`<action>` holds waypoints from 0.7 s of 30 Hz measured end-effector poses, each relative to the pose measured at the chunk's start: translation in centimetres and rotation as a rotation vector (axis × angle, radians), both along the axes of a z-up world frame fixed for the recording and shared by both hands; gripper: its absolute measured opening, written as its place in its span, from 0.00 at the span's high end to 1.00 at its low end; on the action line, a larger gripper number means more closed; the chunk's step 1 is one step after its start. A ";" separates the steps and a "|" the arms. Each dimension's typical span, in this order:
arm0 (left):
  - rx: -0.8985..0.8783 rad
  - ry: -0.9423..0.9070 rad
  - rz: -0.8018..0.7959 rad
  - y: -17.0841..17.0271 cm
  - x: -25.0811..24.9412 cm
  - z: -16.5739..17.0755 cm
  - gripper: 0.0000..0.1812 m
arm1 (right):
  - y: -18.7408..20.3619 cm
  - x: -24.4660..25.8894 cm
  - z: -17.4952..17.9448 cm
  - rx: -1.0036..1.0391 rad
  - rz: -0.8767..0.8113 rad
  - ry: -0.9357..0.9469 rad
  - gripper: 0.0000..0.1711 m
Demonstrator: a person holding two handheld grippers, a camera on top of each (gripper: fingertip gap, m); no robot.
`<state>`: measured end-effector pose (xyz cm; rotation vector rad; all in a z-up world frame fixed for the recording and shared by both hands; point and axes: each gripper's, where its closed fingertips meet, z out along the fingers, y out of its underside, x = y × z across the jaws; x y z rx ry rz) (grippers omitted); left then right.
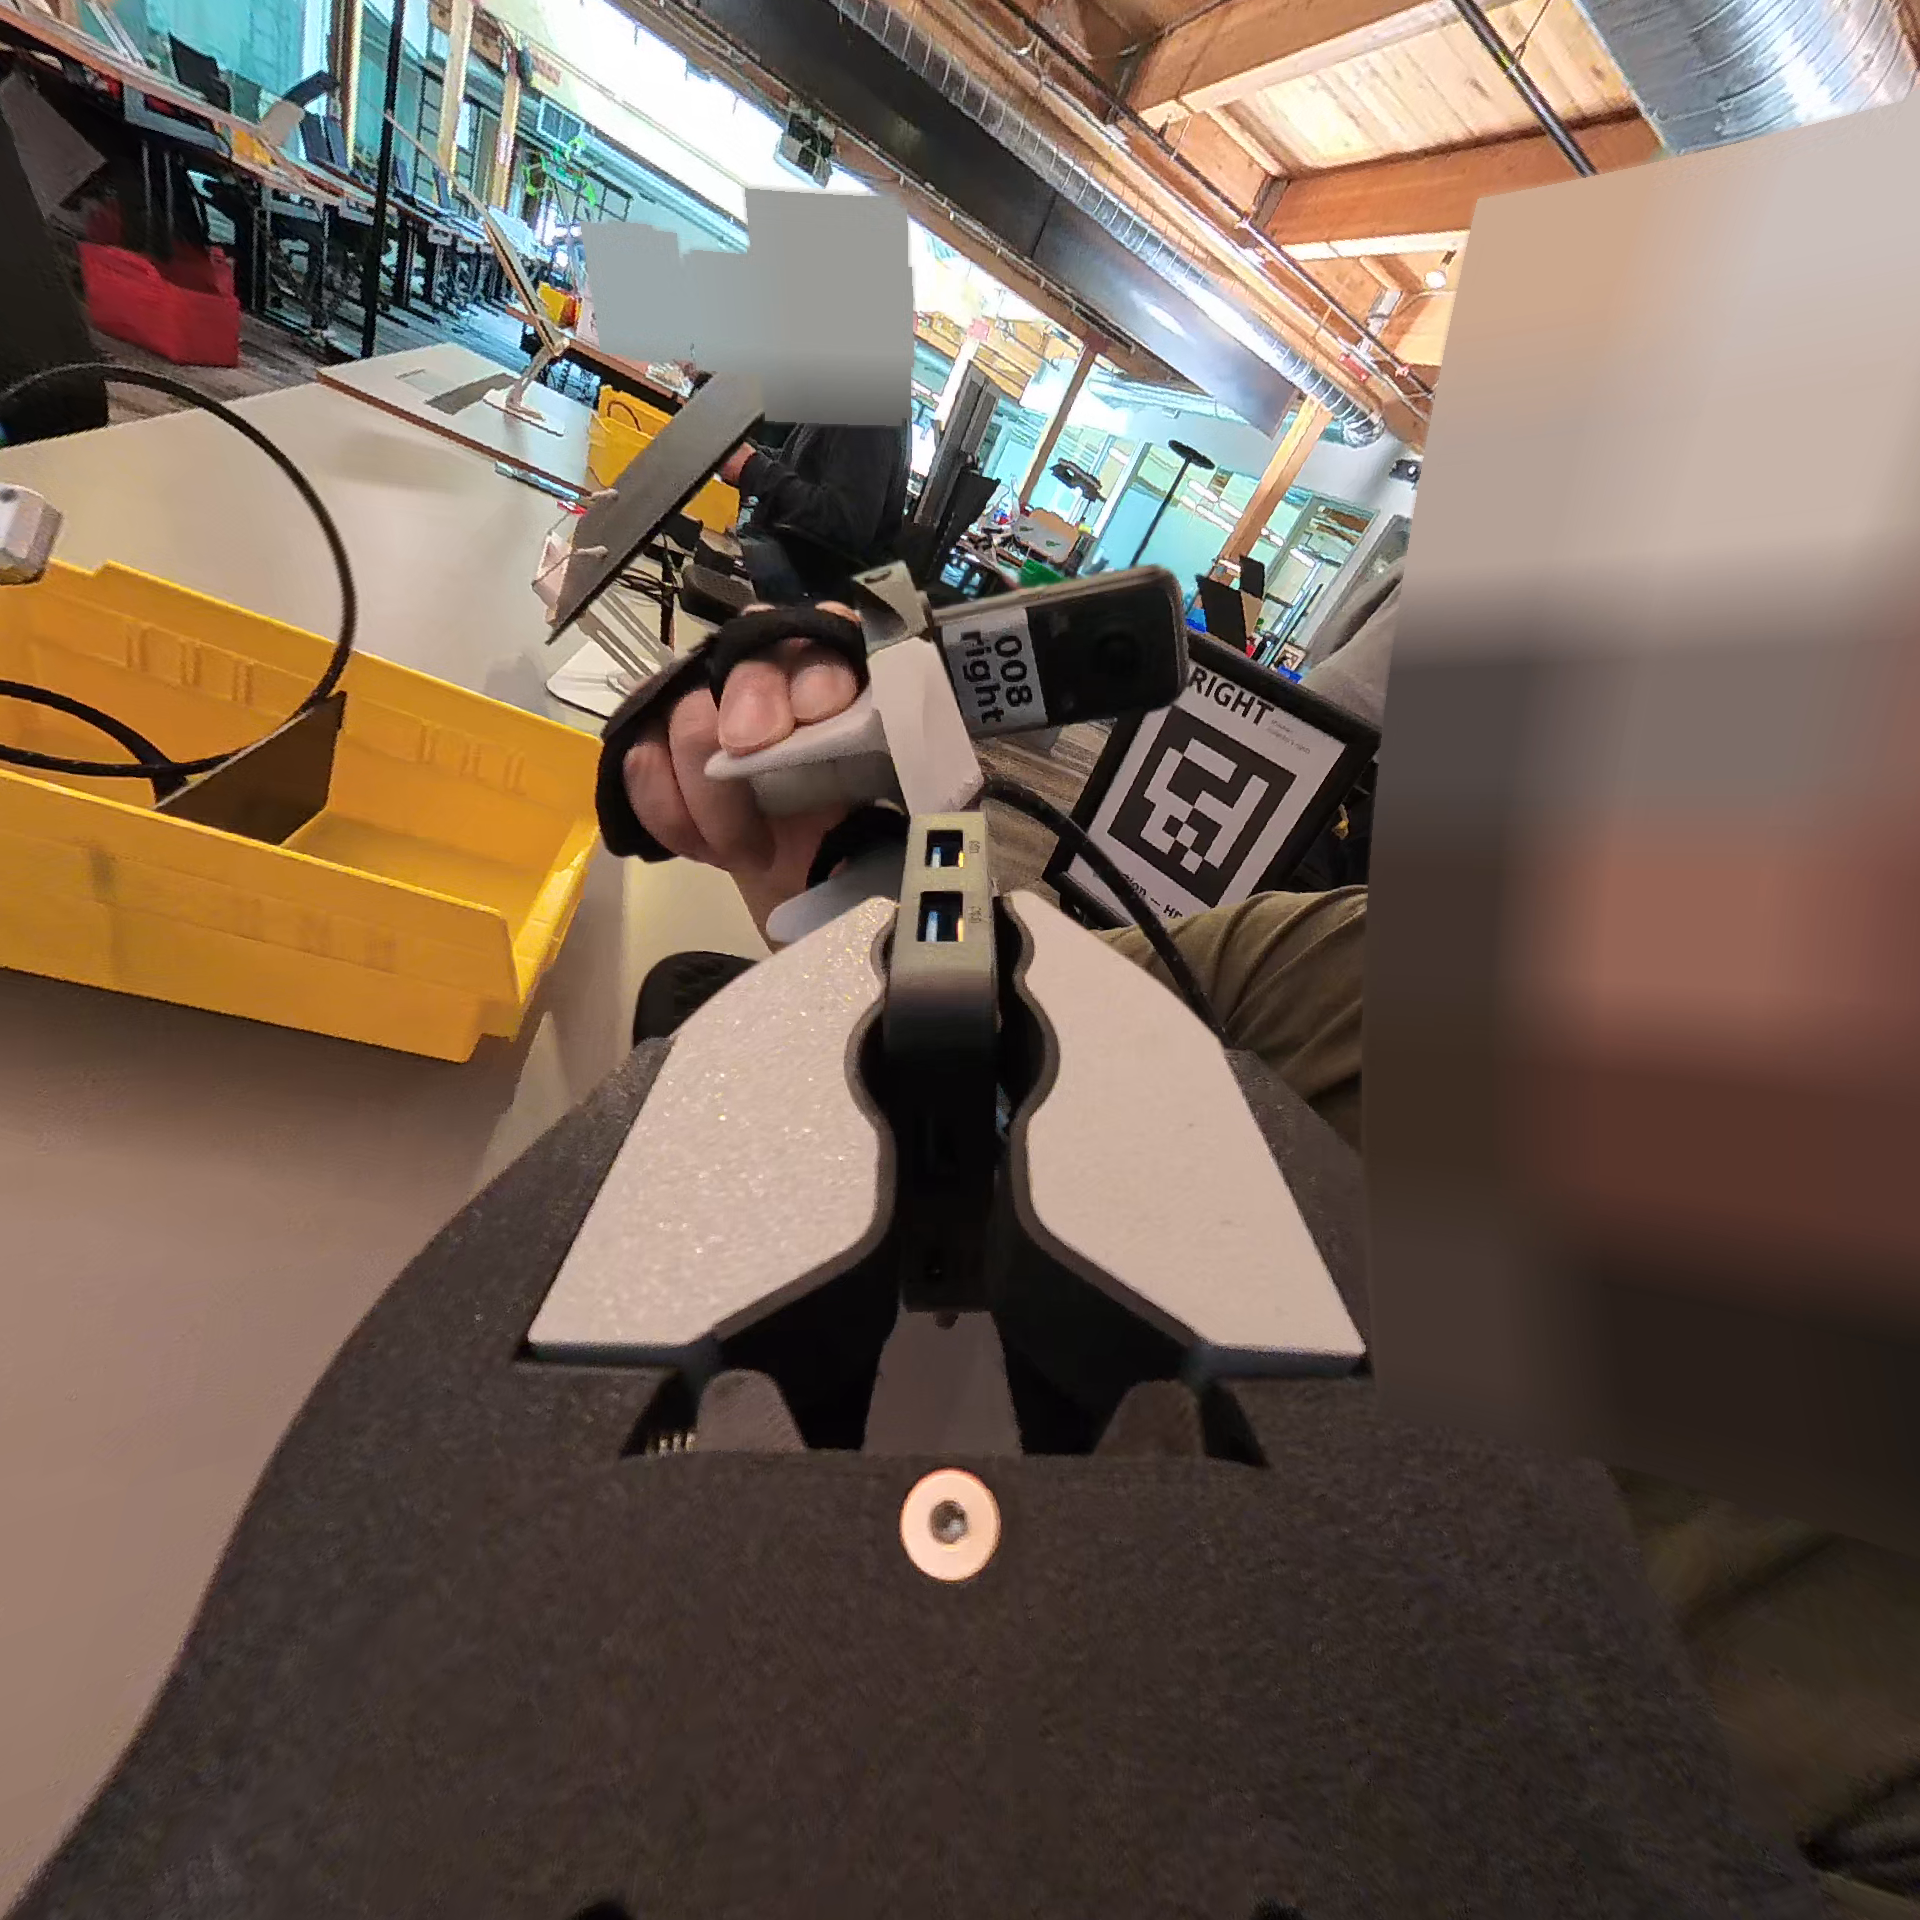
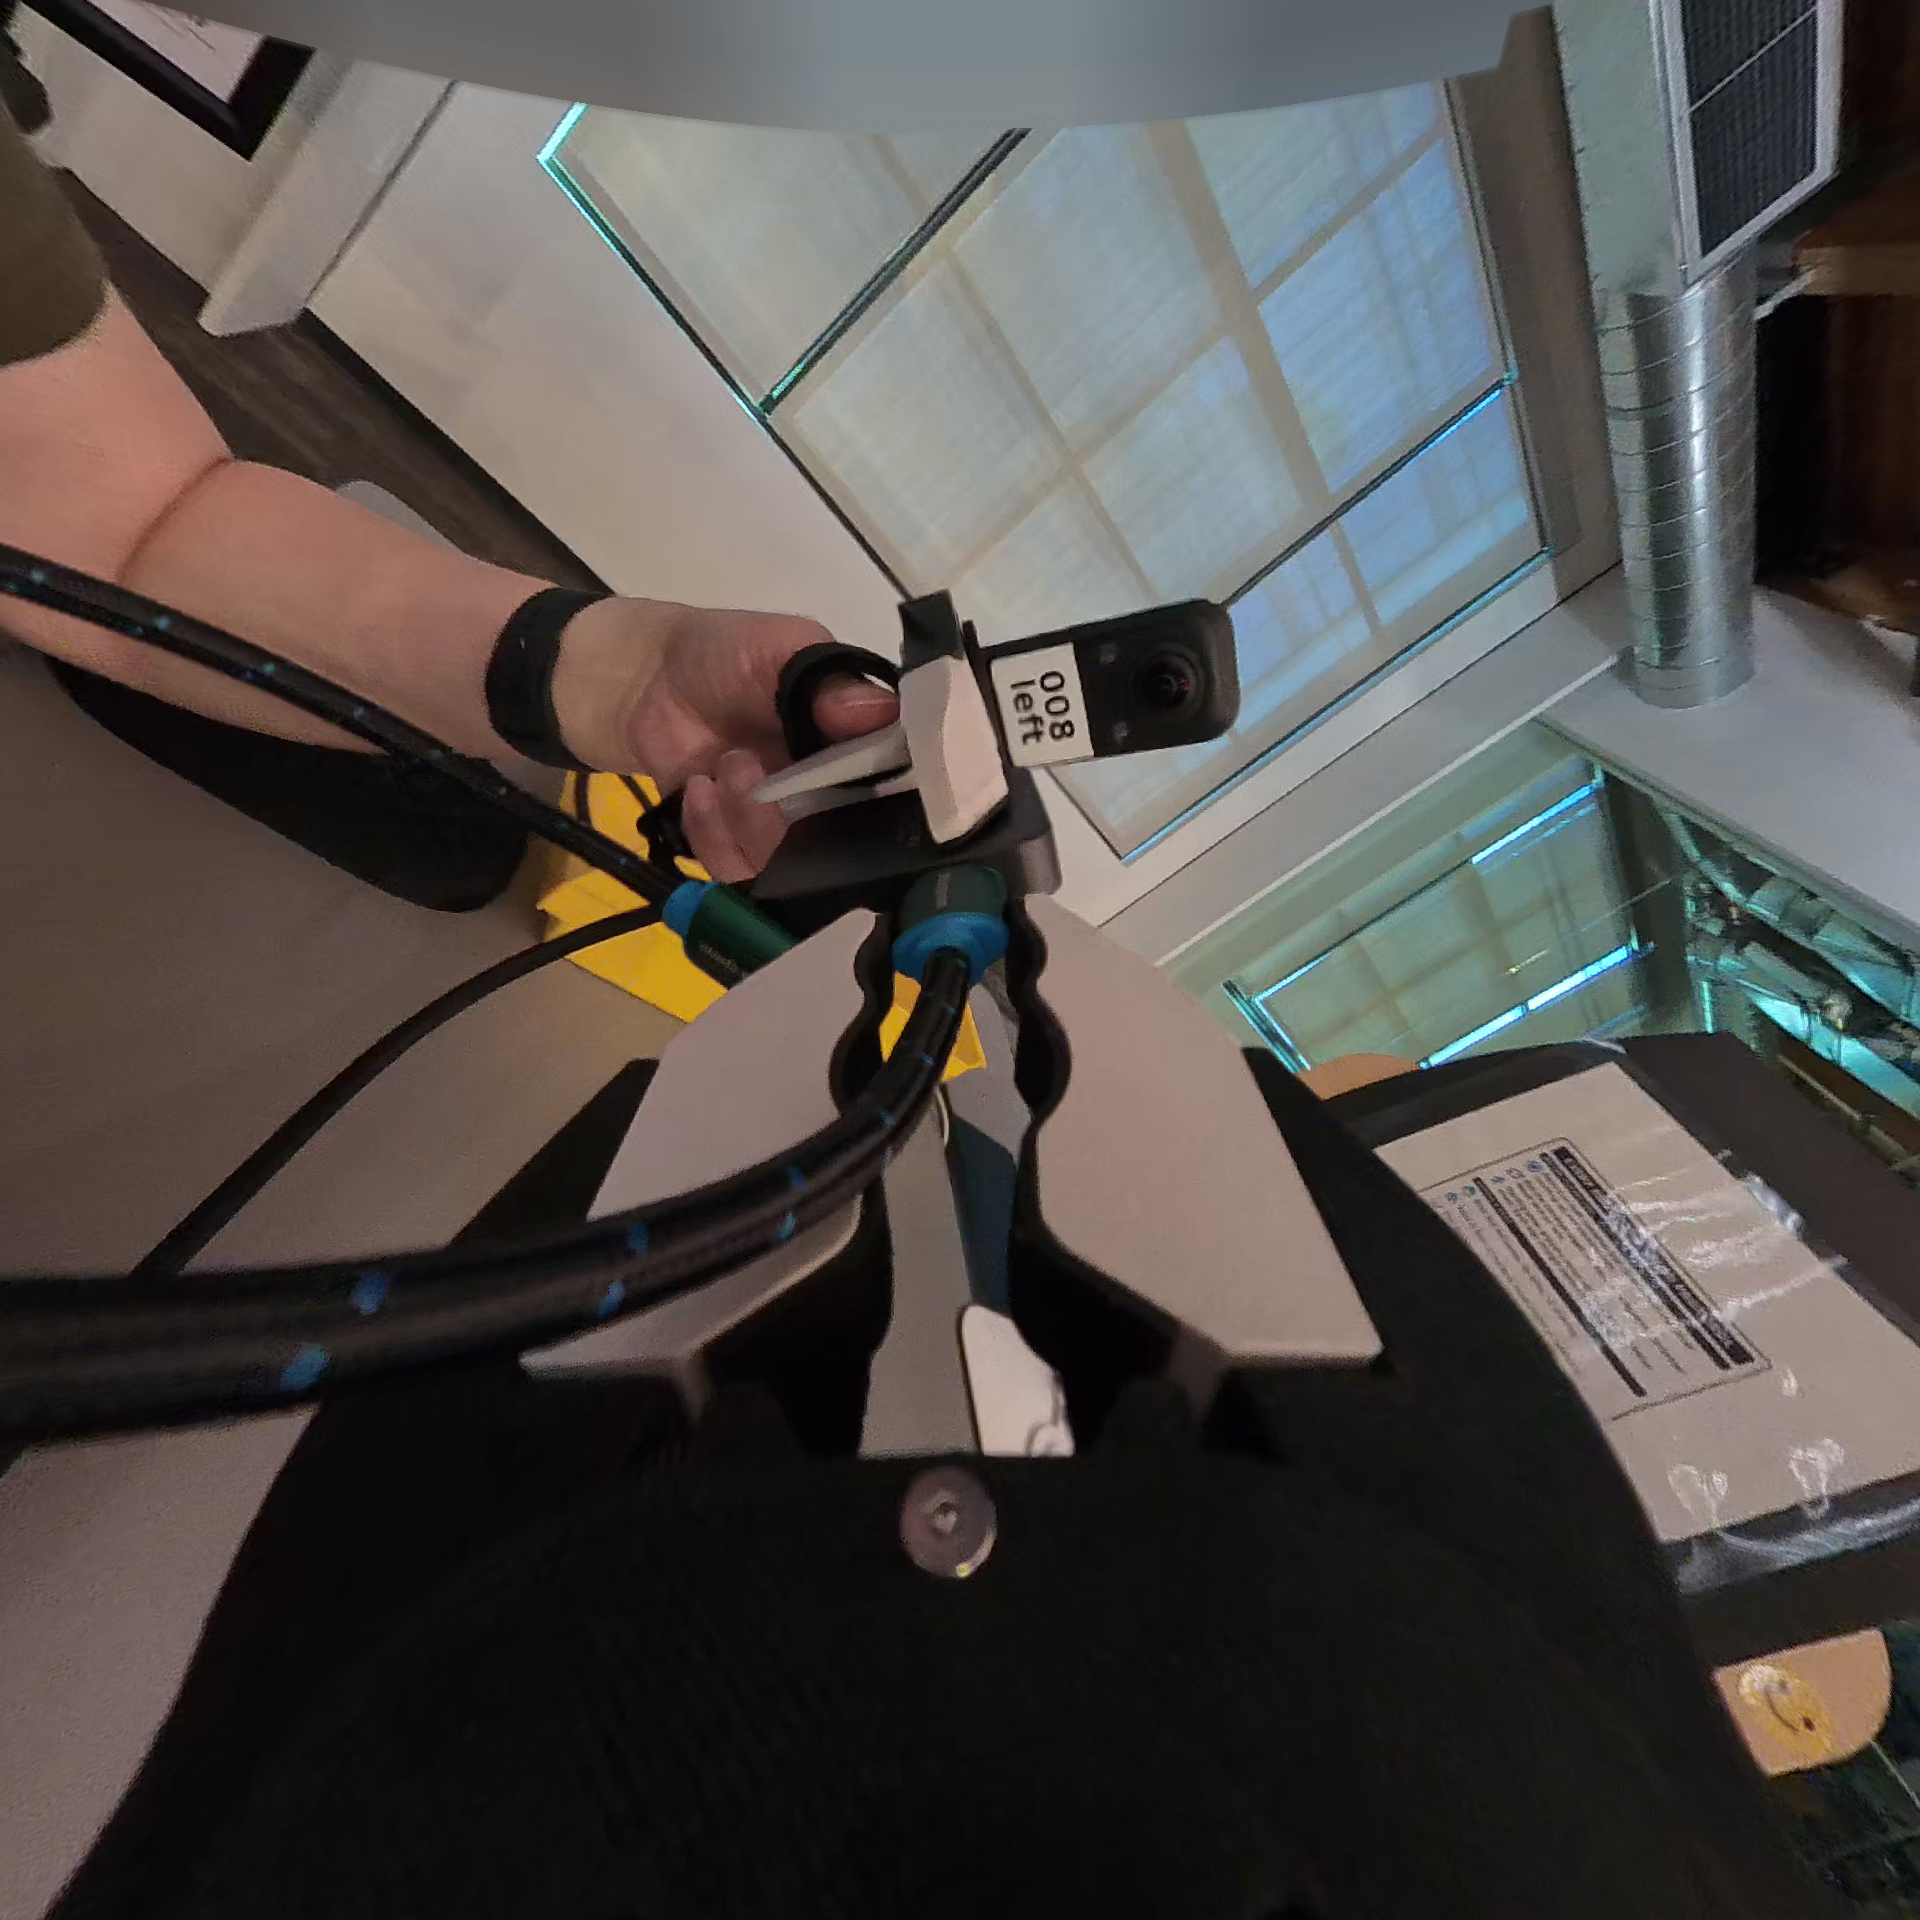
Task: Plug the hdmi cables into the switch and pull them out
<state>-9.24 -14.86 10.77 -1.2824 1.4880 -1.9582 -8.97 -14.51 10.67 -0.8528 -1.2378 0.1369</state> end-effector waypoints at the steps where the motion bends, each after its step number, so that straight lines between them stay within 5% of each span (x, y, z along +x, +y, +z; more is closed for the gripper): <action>1: 0.001 0.004 0.011 0.4 0.0 0.0 0.92 | 0.7 0.2 -0.4 -0.025 -0.028 -0.016 0.88; 4: 0.014 -0.033 0.106 2.3 -0.8 0.9 0.92 | 4.4 3.7 -0.9 -0.068 -0.229 -0.019 0.82; 8: 0.197 0.036 0.171 3.4 -2.5 0.4 0.92 | 7.4 9.8 0.5 -0.345 -0.374 0.203 0.82; 14: 0.364 0.180 0.262 4.5 -1.6 -2.5 0.92 | 4.8 5.2 0.6 -0.964 0.120 0.475 0.79; 17: 0.332 0.211 0.256 4.6 -0.5 -3.6 0.92 | 5.5 1.3 -3.3 -1.055 0.073 0.347 0.71; 21: 0.287 0.224 0.258 4.8 0.4 -4.2 0.92 | 5.7 -0.6 -5.4 -1.178 0.114 0.325 0.77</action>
